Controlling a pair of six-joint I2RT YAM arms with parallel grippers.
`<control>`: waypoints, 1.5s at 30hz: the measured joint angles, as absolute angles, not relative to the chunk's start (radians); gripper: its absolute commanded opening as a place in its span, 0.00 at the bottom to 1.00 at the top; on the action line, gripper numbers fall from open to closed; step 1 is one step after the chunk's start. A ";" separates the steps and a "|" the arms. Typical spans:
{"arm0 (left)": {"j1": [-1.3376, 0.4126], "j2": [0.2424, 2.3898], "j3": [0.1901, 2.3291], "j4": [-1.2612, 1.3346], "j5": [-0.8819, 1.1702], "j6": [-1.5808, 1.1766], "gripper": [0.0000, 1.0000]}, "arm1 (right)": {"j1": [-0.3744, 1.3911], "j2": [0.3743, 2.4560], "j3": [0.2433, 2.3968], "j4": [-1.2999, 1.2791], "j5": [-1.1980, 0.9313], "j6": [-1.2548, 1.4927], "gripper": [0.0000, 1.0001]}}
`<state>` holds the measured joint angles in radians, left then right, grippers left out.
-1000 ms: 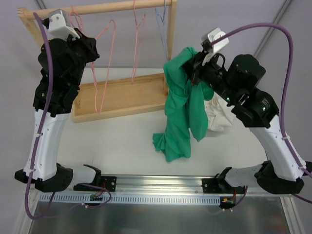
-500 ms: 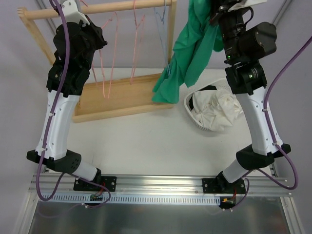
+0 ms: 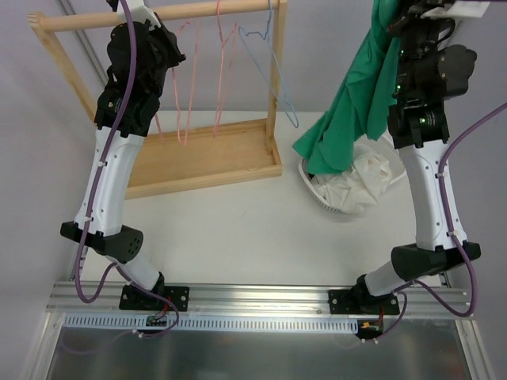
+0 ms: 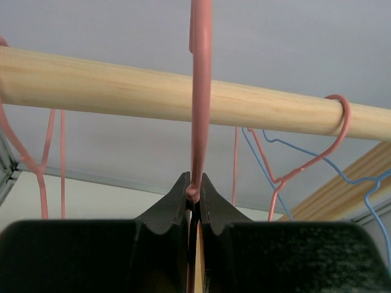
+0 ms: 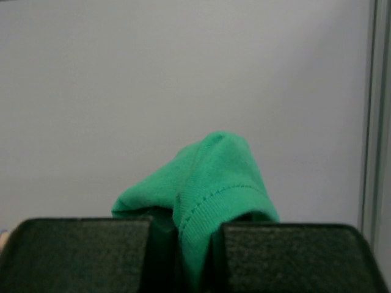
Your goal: Remove the tank top from the hanger
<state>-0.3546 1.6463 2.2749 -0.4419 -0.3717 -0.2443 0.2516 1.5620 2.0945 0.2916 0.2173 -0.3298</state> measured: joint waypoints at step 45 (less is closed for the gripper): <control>-0.311 1.685 2.252 -0.396 -0.340 -0.247 0.03 | 0.090 1.575 1.184 -0.461 0.035 0.023 0.17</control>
<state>-0.3107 1.6848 2.2520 -0.3958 -0.3405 -0.2470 0.0902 1.5753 1.1835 -0.4606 0.0353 0.0231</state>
